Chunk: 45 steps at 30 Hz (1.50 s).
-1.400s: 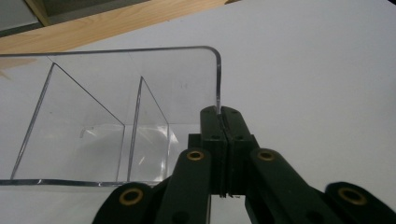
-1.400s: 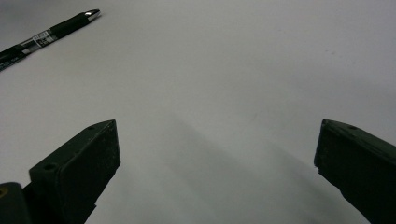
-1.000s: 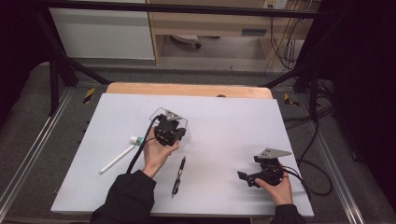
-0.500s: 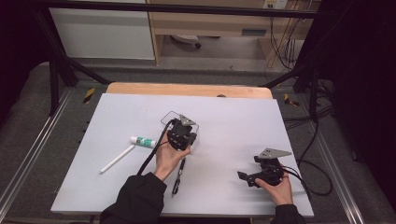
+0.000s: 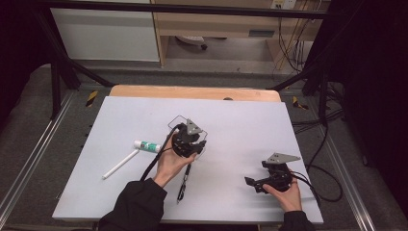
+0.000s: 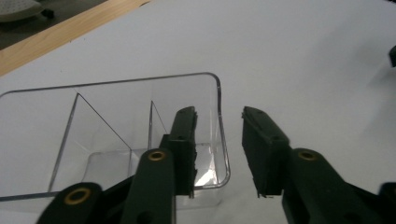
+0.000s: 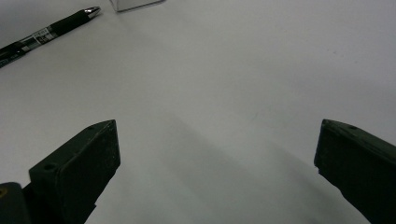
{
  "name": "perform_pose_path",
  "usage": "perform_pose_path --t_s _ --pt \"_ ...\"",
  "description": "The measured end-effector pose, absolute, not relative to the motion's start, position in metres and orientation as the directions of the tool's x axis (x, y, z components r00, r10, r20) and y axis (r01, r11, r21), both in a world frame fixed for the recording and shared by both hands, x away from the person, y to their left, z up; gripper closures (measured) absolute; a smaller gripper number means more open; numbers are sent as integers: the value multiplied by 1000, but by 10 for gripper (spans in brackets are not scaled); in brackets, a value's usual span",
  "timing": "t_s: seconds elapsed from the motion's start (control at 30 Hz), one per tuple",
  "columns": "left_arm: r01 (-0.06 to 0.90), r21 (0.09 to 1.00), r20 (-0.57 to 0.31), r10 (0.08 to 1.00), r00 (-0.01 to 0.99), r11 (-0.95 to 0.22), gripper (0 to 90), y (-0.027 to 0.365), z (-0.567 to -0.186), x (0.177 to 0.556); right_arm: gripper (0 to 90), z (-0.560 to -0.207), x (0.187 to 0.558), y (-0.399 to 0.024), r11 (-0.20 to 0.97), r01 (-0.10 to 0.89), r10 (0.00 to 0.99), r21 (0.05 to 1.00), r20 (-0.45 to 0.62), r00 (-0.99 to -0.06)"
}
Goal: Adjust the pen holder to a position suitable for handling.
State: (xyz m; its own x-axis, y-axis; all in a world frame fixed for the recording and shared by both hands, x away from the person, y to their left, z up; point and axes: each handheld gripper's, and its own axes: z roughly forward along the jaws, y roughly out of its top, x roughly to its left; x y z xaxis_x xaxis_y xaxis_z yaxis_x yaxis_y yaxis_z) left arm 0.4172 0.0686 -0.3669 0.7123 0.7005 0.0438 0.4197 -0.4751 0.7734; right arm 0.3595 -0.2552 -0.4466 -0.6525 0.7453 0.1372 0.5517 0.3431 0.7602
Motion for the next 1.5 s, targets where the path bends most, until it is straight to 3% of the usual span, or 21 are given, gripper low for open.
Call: perform_pose_path --t_s 0.1,0.27,0.4,0.47,0.6,1.5 --pt "400 785 45 688 724 -473 580 76 -363 412 9 -447 359 -255 342 552 746 761 138 -652" --pt "387 785 27 650 759 -484 633 92 -364 398 9 -447 359 -255 340 555 747 759 140 -650" --pt "387 776 20 633 774 -498 736 102 -371 391 9 -447 359 -255 339 556 748 759 141 -648" --pt "406 750 12 625 781 -522 831 102 -381 391 9 -447 359 -255 339 555 749 760 139 -648" --pt "438 722 -7 628 778 -535 892 97 -397 396 9 -447 359 -254 338 557 749 758 141 -647" --pt "436 721 10 637 771 -539 894 76 -422 408 8 -447 359 -255 342 556 749 757 138 -649"
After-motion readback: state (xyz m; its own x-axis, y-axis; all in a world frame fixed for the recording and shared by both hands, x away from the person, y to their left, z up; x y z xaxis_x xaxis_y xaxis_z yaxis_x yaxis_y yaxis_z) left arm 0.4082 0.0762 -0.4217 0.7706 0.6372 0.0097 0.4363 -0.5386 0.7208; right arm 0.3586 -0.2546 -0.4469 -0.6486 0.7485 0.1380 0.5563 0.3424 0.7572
